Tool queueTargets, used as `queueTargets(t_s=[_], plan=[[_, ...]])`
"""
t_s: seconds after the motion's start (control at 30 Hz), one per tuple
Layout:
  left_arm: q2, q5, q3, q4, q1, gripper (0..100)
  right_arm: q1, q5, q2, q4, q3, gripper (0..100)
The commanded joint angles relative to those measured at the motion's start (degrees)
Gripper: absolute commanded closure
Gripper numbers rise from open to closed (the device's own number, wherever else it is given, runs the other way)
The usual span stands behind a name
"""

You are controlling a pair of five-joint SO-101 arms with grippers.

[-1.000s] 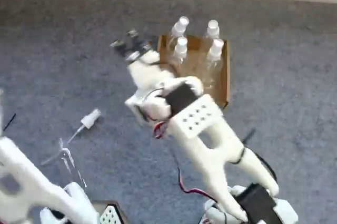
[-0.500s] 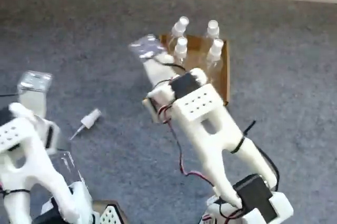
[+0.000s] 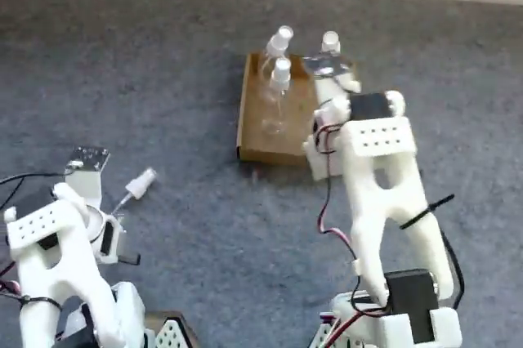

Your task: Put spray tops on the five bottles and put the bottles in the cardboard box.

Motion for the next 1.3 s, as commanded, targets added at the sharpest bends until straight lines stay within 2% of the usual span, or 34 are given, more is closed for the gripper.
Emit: queueTargets(t_s=[0.0,0.13,0.3,0.4,0.53,0.67,0.77,0.9,1.1,1.27], plan=[[-1.1,0.2,2.2,-3.0,2.7,77,5.1,4.2,-0.5,0.9,-0.8,68.8],[-1.1,0.2,4.8,-6.0,7.3,79,11.8,6.8,-0.5,0.9,-0.8,68.8],[-1.5,0.4,1.9,-5.7,13.4,92,22.6,6.9,-0.5,0.6,-0.8,68.8],[-1.5,0.6,-3.7,-2.4,19.4,96,28.6,12.8,-0.5,0.4,-0.9,68.8],[-1.0,4.0,-16.0,4.9,33.0,96,35.3,15.6,-0.1,-1.2,-0.9,68.8],[1.5,10.9,-28.5,7.0,50.1,96,39.9,16.0,0.0,-3.2,-0.9,68.8],[9.5,17.3,-38.2,6.6,61.5,96,41.6,16.0,0.1,-3.3,-0.9,68.8],[26.7,23.9,-53.8,6.5,71.0,96,41.4,15.6,0.1,-3.3,-0.9,68.8],[50.2,33.9,-82.0,5.0,78.7,96,43.5,12.0,0.1,-5.9,-0.9,68.8],[66.0,40.0,-98.5,5.2,81.9,96,47.8,11.3,0.1,-9.9,-1.0,68.8]])
